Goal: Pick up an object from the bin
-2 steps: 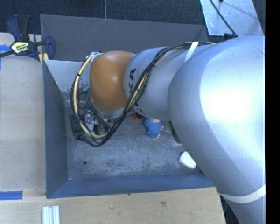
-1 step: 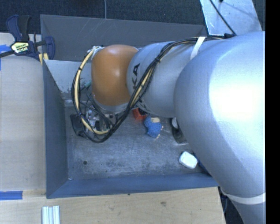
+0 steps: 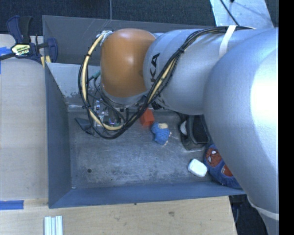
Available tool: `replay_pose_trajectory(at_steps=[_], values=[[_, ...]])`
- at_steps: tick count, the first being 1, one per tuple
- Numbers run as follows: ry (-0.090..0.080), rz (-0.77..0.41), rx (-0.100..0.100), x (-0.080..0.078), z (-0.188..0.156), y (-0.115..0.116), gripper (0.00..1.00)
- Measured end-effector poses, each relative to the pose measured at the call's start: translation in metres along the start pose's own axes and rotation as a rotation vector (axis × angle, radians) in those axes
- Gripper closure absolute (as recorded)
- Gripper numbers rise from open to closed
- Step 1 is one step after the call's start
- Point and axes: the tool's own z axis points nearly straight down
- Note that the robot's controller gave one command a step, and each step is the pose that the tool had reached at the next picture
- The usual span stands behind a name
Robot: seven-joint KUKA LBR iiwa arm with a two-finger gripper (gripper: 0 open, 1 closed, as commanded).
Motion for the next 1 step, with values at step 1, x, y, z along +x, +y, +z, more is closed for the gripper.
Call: replay_pose_trajectory(at_steps=[1], values=[[0.004, 0.001, 0.002, -0.0015, -0.0089, 0.0000, 1.00]])
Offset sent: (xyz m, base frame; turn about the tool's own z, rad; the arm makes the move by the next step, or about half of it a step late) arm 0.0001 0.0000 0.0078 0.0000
